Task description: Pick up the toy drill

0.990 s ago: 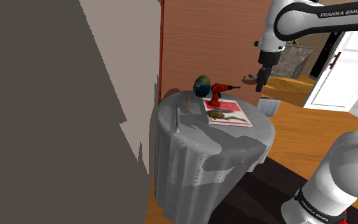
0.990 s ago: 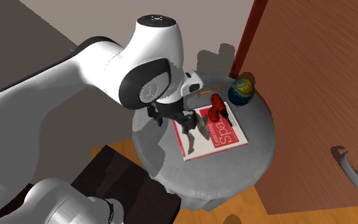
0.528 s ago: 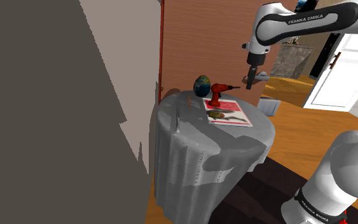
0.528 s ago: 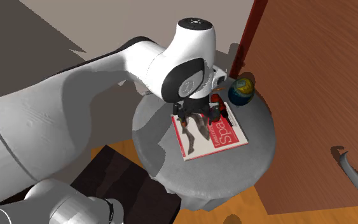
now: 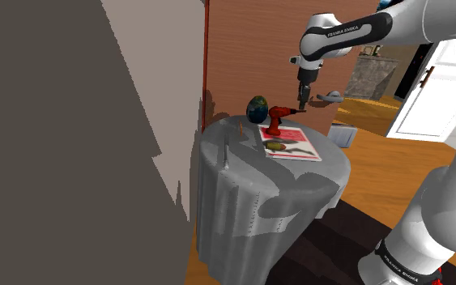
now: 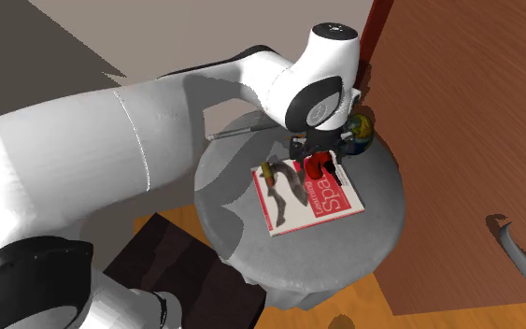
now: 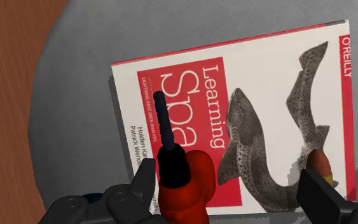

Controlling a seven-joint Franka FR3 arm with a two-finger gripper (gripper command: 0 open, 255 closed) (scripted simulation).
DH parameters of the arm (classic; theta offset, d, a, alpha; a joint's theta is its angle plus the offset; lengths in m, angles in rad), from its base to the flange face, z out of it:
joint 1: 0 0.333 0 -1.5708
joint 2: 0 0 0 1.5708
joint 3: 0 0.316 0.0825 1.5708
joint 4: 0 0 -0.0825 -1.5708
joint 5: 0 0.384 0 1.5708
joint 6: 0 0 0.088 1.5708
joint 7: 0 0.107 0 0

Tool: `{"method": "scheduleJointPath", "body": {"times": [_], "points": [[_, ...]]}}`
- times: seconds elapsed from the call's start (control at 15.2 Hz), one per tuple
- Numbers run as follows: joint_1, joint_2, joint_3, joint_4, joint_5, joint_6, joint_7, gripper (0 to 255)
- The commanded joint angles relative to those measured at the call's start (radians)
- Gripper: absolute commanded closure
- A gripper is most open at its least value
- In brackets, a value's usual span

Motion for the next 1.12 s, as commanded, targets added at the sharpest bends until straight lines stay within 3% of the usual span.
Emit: {"method": "scheduleJointPath", "body": {"times": [0.0, 0.13, 0.73, 0.79, 1.06], "points": [[-0.008, 0.087, -0.010, 0.072, 0.044, 0.019, -0.090, 0], [-0.020, 0.161, -0.009, 0.143, 0.083, 0.023, -0.161, 0], [-0.024, 0.180, -0.005, 0.064, 0.090, 0.120, -0.158, 0], [-0.024, 0.182, -0.005, 0.067, 0.091, 0.119, -0.158, 255], [-0.024, 0.181, -0.005, 0.065, 0.090, 0.119, -0.158, 255]]}}
